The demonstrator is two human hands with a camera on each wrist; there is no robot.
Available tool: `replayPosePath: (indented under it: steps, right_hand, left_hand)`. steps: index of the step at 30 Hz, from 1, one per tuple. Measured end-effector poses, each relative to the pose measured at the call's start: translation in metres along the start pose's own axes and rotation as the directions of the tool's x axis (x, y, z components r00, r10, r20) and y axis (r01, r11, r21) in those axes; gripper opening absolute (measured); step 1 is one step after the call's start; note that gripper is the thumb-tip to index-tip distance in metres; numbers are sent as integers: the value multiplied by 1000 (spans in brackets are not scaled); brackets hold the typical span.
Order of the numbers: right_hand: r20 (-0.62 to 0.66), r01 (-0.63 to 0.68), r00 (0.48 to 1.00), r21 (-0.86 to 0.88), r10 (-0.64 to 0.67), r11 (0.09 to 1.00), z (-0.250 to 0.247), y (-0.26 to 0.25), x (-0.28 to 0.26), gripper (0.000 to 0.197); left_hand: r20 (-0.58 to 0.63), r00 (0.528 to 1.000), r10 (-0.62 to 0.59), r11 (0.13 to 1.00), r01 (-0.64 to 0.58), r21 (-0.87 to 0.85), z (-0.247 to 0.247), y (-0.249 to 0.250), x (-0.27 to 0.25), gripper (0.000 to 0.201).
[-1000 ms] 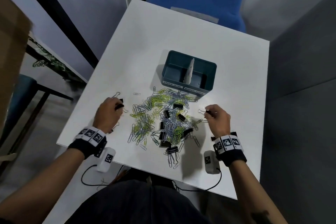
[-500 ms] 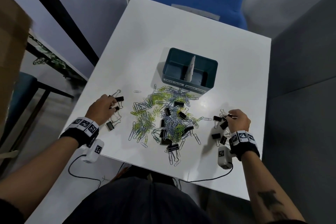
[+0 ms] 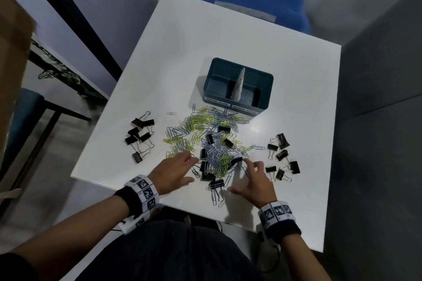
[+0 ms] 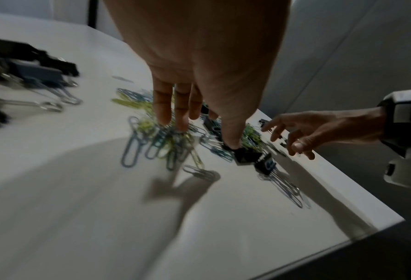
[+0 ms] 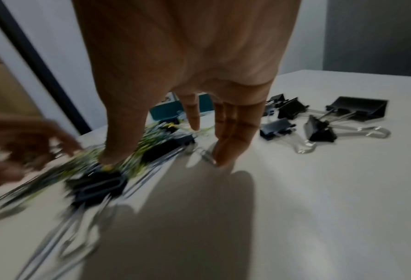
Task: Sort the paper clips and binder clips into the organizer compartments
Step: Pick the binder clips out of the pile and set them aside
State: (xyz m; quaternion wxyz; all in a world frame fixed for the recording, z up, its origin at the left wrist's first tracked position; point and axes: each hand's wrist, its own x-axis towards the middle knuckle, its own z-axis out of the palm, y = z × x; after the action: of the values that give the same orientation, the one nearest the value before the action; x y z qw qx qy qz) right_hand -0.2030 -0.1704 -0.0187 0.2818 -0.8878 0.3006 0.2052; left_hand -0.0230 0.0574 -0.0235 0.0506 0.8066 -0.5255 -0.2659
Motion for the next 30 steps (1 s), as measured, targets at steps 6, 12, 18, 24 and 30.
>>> replayPosePath:
  steps: [6,12,18,24,30]
  right_hand:
    - [39,112,994,-192,-107,975,46,-34,-15,97]
    - [-54,130,989,-114,-137,985,52,-46,7,47]
    - [-140,157,978,24,-152,987,44,-50,26,28]
    - [-187,151,977,265,-103,952,39,-57,28,26]
    - [-272,171,962,514,-30,841,28,-57,24,34]
  left_hand:
    - [41,997,-58,998,57,23,8,33,26,79]
    - [39,996,-81,995,79,68,4,40,41,64]
    - [21,993,-118,993,117,28,0,38,48,50]
    - [-22,987,-157,988,157,-7,1,38,53,53]
    - [-38,974,-223,975,222,-30,8,42,59,59]
